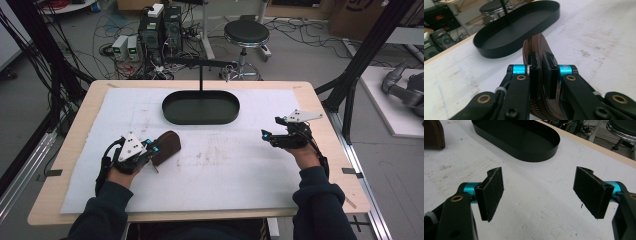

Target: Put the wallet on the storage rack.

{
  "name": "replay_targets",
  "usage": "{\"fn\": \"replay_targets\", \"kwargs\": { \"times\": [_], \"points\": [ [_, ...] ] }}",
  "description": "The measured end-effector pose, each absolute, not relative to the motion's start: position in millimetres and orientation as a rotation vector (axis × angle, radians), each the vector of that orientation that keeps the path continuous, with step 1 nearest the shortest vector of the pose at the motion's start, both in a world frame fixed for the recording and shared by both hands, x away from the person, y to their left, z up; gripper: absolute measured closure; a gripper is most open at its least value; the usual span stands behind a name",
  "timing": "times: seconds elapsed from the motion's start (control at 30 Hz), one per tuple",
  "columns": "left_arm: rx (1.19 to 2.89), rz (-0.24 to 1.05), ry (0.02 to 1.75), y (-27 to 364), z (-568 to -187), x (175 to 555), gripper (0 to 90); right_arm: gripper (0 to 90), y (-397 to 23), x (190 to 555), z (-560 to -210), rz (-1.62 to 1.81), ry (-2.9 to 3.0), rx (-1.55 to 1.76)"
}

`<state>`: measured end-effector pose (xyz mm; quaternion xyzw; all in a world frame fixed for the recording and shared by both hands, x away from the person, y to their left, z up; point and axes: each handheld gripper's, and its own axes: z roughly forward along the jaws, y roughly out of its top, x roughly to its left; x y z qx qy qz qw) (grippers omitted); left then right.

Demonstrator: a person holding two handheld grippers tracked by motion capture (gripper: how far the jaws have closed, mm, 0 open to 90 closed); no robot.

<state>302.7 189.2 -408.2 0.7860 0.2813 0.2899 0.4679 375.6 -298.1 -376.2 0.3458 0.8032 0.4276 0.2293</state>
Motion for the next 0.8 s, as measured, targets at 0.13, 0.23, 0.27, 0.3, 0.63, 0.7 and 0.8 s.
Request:
{"fn": "replay_targets", "kwargs": {
  "times": [0.13, 0.23, 0.27, 0.3, 0.63, 0.7, 0.8],
  "points": [
    [1.923, 0.669, 0.687, 188, -410, 302, 83.1, 24.8, -298, 376, -376, 1.179, 2.211, 0.952],
    [1.929, 0.681, 0.676, 186, -409, 301, 83.2, 24.8, -298, 376, -376, 1.178, 2.211, 0.952],
    [1.931, 0.695, 0.682, 185, -408, 301, 83.8, 24.8, -298, 376, -376, 1.177, 2.211, 0.953],
    [1.933, 0.699, 0.681, 185, -407, 301, 84.3, 24.8, -298, 376, -376, 1.178, 2.211, 0.953],
    [1.944, 0.679, 0.609, 181, -411, 302, 84.2, 24.8, -286, 377, -378, 1.212, 2.222, 0.952],
    [1.945, 0.665, 0.606, 179, -410, 302, 84.2, 24.8, -274, 377, -377, 1.243, 2.227, 0.931],
    [1.949, 0.659, 0.592, 178, -410, 302, 84.1, 24.7, -251, 380, -375, 1.274, 2.242, 0.883]
  ]
}}
